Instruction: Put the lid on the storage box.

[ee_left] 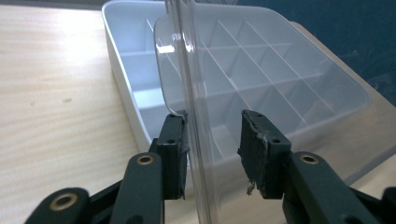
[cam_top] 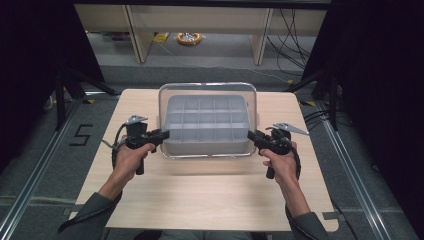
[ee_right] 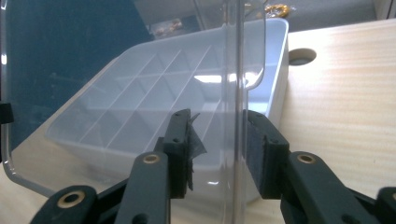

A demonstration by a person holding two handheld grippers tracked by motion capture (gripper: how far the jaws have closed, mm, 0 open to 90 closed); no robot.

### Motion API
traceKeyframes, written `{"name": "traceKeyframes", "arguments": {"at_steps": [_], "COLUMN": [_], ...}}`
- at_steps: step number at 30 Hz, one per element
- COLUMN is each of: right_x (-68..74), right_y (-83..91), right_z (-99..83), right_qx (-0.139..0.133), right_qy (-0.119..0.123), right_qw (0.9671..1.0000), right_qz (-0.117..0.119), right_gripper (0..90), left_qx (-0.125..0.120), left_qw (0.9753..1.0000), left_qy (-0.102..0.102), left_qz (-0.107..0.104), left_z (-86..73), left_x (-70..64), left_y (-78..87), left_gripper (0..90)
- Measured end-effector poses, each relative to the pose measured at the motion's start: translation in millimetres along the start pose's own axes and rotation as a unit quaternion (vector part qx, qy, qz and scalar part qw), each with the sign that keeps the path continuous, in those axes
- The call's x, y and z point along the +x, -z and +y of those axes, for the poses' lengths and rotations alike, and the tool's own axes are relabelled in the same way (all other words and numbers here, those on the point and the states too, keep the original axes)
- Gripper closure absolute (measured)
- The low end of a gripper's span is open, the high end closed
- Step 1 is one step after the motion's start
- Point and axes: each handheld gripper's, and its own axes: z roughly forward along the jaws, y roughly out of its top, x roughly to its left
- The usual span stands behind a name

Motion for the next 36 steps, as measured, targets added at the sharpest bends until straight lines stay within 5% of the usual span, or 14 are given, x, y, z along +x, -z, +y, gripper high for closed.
{"name": "traceKeyframes", "arguments": {"at_steps": [5,6,8,13,14,16,25,29,30,31,32,34,35,36], "right_x": [-1.7,1.0,-2.8,0.5,-4.2,-1.9,-10.1,-7.9,-11.4,-9.3,-9.1,-8.9,-13.2,-10.0], "right_y": [-8.6,-9.6,-15.5,-21.3,-23.9,-25.8,-36.0,-40.5,-42.3,-42.7,-45.3,-46.6,-48.6,-49.3], "right_z": [11.8,13.5,18.8,27.7,28.9,30.1,31.7,31.6,31.8,32.0,32.4,32.5,32.7,32.9], "right_qx": [-0.001,0.000,-0.003,0.004,-0.003,0.003,0.003,0.008,0.003,0.007,0.009,0.012,0.009,0.015], "right_qy": [-0.006,-0.023,-0.004,-0.033,-0.010,-0.033,-0.021,-0.047,-0.029,-0.041,-0.049,-0.053,-0.031,-0.056], "right_qw": [1.0000,0.9997,1.0000,0.9993,0.9998,0.9993,0.9994,0.9985,0.9993,0.9987,0.9984,0.9980,0.9990,0.9978], "right_qz": [-0.001,-0.001,-0.008,-0.014,-0.015,-0.016,-0.026,-0.025,-0.025,-0.029,-0.027,-0.032,-0.032,-0.031], "right_gripper": [63.9,63.8,63.6,62.9,62.8,62.7,62.5,62.4,62.3,62.3,62.3,62.2,62.0,61.9], "left_qx": [-0.008,-0.009,-0.010,-0.010,-0.011,-0.010,-0.007,-0.002,-0.005,-0.005,-0.011,-0.005,-0.002,-0.003], "left_qw": [0.9998,0.9998,0.9997,0.9994,0.9994,0.9992,0.9986,0.9984,0.9981,0.9981,0.9988,0.9976,0.9975,0.9974], "left_qy": [0.017,0.018,0.021,0.031,0.031,0.035,0.049,0.052,0.057,0.059,0.045,0.064,0.066,0.068], "left_qz": [0.006,0.008,0.010,0.014,0.014,0.015,0.016,0.021,0.021,0.021,0.015,0.025,0.024,0.023], "left_z": [16.4,19.3,24.4,32.1,33.0,34.3,36.5,37.0,37.2,37.6,38.4,38.2,38.5,38.5], "left_x": [2.4,3.4,5.0,6.7,7.3,8.1,11.8,14.5,14.8,15.6,18.8,17.1,17.5,18.1], "left_y": [-7.0,-8.3,-11.5,-18.6,-19.8,-22.2,-29.0,-33.0,-34.6,-35.6,-37.9,-38.5,-40.0,-41.2], "left_gripper": [60.8,60.7,60.8,60.5,60.4,60.3,60.3,60.2,60.2,60.1,60.1,60.1,59.9,59.8]}}
